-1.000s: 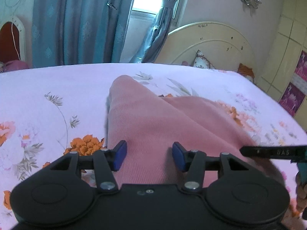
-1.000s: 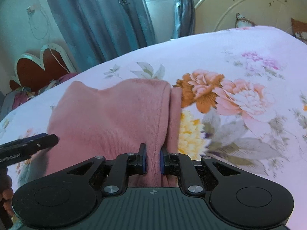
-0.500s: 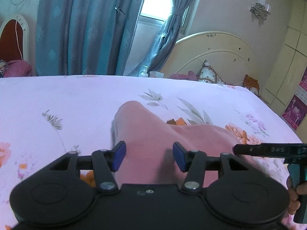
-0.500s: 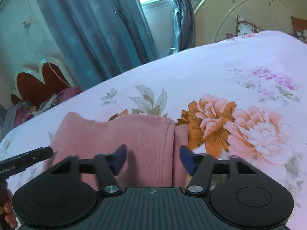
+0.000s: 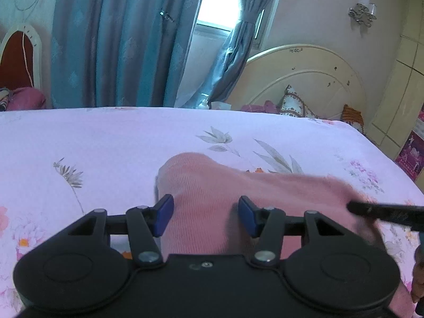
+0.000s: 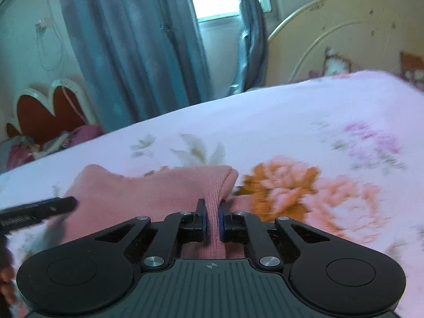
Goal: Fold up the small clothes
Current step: 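Fold the held side over the bundle with the right tool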
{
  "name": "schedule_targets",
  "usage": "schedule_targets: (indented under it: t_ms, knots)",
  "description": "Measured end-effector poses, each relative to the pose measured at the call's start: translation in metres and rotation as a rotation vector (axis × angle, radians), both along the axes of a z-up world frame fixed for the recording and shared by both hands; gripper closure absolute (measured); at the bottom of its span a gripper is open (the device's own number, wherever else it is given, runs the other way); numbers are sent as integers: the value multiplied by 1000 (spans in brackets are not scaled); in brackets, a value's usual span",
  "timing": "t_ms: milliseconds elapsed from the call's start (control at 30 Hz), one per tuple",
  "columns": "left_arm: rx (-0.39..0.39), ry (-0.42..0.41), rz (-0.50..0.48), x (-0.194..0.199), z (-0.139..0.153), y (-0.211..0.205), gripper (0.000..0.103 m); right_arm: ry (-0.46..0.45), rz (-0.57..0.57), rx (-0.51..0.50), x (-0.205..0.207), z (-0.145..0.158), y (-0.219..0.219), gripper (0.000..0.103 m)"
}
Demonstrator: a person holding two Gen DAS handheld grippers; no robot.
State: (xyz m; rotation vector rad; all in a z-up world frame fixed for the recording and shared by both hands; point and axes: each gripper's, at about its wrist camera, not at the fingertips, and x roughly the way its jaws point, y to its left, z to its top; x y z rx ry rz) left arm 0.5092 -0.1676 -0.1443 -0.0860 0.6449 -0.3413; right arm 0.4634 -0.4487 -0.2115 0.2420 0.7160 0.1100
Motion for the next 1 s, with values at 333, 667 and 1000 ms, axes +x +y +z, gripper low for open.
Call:
schedule_targets:
  t_ms: [333, 667, 1000]
  knots:
    - [17, 29, 26, 2, -2, 5, 48, -39, -14, 3, -6, 19, -4, 95]
    - [57, 9, -72, -79, 8, 11, 48, 5, 115, 30, -81, 19, 17, 95]
    - [46, 122, -39, -126, -12, 25, 47, -1, 130, -124, -124, 6, 30, 95]
